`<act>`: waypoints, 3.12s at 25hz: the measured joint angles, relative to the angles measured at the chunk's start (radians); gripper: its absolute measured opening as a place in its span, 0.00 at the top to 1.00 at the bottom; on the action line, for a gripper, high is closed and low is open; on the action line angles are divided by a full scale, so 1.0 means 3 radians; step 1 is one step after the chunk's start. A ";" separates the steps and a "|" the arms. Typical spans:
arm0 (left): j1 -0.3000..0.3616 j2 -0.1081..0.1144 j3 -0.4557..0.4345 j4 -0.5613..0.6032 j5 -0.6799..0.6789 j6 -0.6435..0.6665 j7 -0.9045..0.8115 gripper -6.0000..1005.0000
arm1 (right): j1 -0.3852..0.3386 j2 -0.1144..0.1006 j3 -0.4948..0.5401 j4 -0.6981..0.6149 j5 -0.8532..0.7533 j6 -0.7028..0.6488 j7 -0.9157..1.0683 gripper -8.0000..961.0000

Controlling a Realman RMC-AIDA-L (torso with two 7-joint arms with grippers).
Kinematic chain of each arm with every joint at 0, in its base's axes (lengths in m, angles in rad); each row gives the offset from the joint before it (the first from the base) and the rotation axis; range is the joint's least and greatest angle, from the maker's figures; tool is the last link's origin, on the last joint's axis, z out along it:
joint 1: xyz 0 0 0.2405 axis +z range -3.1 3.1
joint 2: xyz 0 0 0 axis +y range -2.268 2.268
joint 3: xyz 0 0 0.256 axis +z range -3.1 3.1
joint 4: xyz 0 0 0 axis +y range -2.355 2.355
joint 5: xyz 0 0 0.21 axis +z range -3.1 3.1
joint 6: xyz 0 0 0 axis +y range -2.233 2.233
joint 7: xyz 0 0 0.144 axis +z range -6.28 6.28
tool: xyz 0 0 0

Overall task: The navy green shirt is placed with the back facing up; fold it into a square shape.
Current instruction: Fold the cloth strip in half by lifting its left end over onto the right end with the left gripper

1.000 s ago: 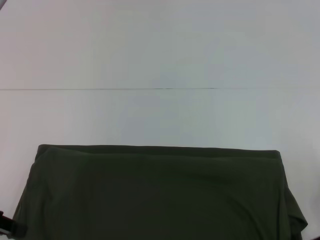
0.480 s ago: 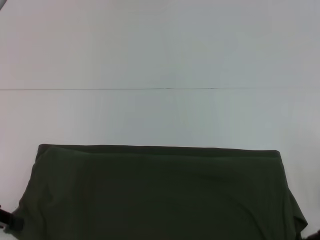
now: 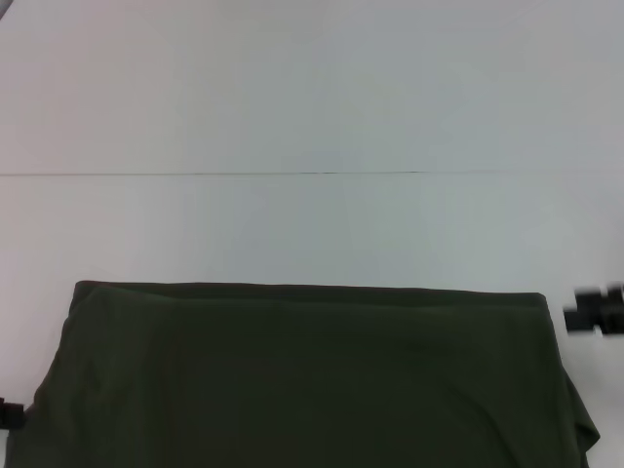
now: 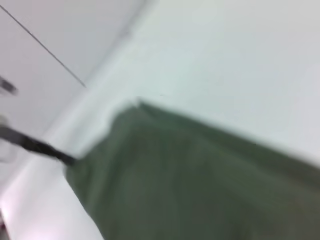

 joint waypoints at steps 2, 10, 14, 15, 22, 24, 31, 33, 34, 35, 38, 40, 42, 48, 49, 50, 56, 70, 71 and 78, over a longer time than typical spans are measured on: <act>0.0002 0.0024 -0.0105 0.0004 -0.0003 -0.0003 -0.0083 0.87 | -0.0006 0.0007 0.0005 0.0155 0.0305 0.0010 -0.0331 0.36; -0.0032 0.0106 -0.0366 -0.0018 -0.0039 0.0053 -0.0422 0.83 | 0.0140 0.0400 -0.0093 0.0532 0.0530 0.0355 -0.1749 0.09; -0.0087 0.0078 -0.0353 -0.0039 -0.0042 0.0066 -0.0459 0.81 | 0.0164 0.0609 -0.0442 0.0691 0.0567 0.0778 -0.2429 0.05; -0.0101 0.0073 -0.0354 -0.0045 -0.0042 0.0066 -0.0468 0.80 | 0.0187 0.0618 -0.0544 0.0805 0.0608 0.0890 -0.2568 0.05; -0.0360 0.0070 -0.0325 -0.0333 -0.0043 0.0101 -0.0555 0.65 | 0.0471 0.0636 -0.0974 0.1466 0.0721 0.1546 -0.3083 0.05; -0.0438 0.0068 -0.0298 -0.0415 -0.0025 0.0049 -0.0568 0.56 | 0.0562 0.0640 -0.1013 0.1610 0.0722 0.1650 -0.3181 0.05; -0.0557 0.0050 -0.0121 -0.0514 -0.0004 -0.0200 -0.0575 0.31 | 0.0702 0.0651 -0.1065 0.1806 0.0726 0.1841 -0.3302 0.06; -0.0556 0.0036 -0.0108 -0.0515 -0.0004 -0.0272 -0.0570 0.22 | 0.0709 0.0650 -0.1065 0.1827 0.0727 0.1861 -0.3304 0.06; -0.0550 0.0031 -0.0099 -0.0515 -0.0004 -0.0312 -0.0570 0.18 | 0.0710 0.0649 -0.1066 0.1831 0.0727 0.1867 -0.3304 0.06; -0.0544 0.0026 -0.0086 -0.0516 -0.0003 -0.0361 -0.0572 0.14 | 0.0711 0.0649 -0.1066 0.1833 0.0727 0.1869 -0.3304 0.06; -0.0522 -0.0003 -0.0004 -0.0520 0.0005 -0.0555 -0.0581 0.12 | 0.0710 0.0649 -0.1067 0.1837 0.0728 0.1871 -0.3303 0.05; -0.0516 -0.0012 0.0024 -0.0521 0.0007 -0.0605 -0.0582 0.12 | 0.0709 0.0650 -0.1068 0.1837 0.0728 0.1869 -0.3294 0.05; -0.0505 -0.0021 0.0070 -0.0522 0.0008 -0.0677 -0.0584 0.12 | 0.0709 0.0650 -0.1069 0.1838 0.0728 0.1867 -0.3284 0.05; -0.0494 -0.0026 0.0099 -0.0519 0.0011 -0.0826 -0.0611 0.12 | 0.0714 0.0646 -0.1071 0.1840 0.0728 0.1865 -0.3273 0.05; -0.0489 -0.0026 0.0105 -0.0517 0.0016 -0.0866 -0.0618 0.12 | 0.0715 0.0646 -0.1071 0.1840 0.0728 0.1865 -0.3272 0.05; -0.0488 -0.0027 0.0106 -0.0517 0.0017 -0.0872 -0.0618 0.12 | 0.0715 0.0646 -0.1070 0.1840 0.0728 0.1865 -0.3273 0.05; -0.0488 -0.0030 0.0108 -0.0495 0.0027 -0.0914 -0.0619 0.12 | 0.0717 0.0647 -0.1066 0.1840 0.0728 0.1874 -0.3273 0.05; -0.0474 0.0008 0.0407 -0.0379 0.0070 -0.0904 -0.0539 0.12 | 0.0701 0.0648 -0.1051 0.1840 0.0733 0.1877 -0.3274 0.05; -0.0473 0.0009 0.0425 -0.0379 0.0091 -0.0912 -0.0540 0.12 | 0.0699 0.0647 -0.1052 0.1840 0.0733 0.1877 -0.3276 0.05; -0.0475 0.0002 0.0451 -0.0411 0.0225 -0.0946 -0.0526 0.12 | 0.0691 0.0647 -0.1045 0.1840 0.0733 0.1883 -0.3282 0.05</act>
